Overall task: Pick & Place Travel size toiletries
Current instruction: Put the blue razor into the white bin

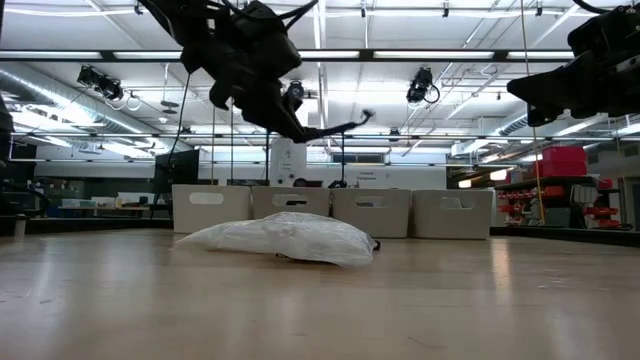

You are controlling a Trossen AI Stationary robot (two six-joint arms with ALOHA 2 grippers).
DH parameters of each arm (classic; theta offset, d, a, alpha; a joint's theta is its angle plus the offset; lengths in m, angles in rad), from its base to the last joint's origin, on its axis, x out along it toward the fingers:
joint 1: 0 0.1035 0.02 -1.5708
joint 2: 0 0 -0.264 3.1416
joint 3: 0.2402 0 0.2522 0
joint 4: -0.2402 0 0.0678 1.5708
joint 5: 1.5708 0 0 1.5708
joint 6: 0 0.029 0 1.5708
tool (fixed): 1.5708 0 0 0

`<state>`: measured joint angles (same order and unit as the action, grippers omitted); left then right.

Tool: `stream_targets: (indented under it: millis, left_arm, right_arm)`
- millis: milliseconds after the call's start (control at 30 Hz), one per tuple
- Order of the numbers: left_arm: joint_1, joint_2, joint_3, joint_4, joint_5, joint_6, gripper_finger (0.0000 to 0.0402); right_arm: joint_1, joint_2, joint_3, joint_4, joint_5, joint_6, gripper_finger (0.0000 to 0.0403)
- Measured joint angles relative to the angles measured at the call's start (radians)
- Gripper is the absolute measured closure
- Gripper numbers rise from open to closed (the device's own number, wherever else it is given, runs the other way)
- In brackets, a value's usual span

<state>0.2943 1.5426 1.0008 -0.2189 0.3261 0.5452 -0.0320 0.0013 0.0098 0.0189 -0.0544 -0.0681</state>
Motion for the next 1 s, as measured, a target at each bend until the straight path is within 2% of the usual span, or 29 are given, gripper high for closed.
stream_targets:
  millis: [200,400,567,800,1000]
  left_arm:
    - [0.062,-0.087,0.000,0.001,-0.010,-0.039,0.0344]
    - [0.114,-0.154,0.000,0.001,-0.102,-0.072,0.0344]
    - [0.142,-0.161,0.000,-0.015,-0.143,-0.145,0.0344]
    - [0.145,-0.161,0.000,-0.032,-0.142,-0.147,0.0344]
    - [0.145,-0.161,-0.010,-0.053,-0.214,-0.151,0.0344]
  right_arm:
    - [0.000,0.000,0.000,0.000,0.000,0.000,0.0389]
    - [0.000,0.000,0.000,0.000,0.000,0.000,0.0389]
    - [0.000,0.000,0.000,0.000,0.000,0.000,0.0389]
    - [0.000,0.000,0.000,0.000,0.000,0.000,0.0389]
    - [0.000,0.000,0.000,0.000,0.000,0.000,0.0389]
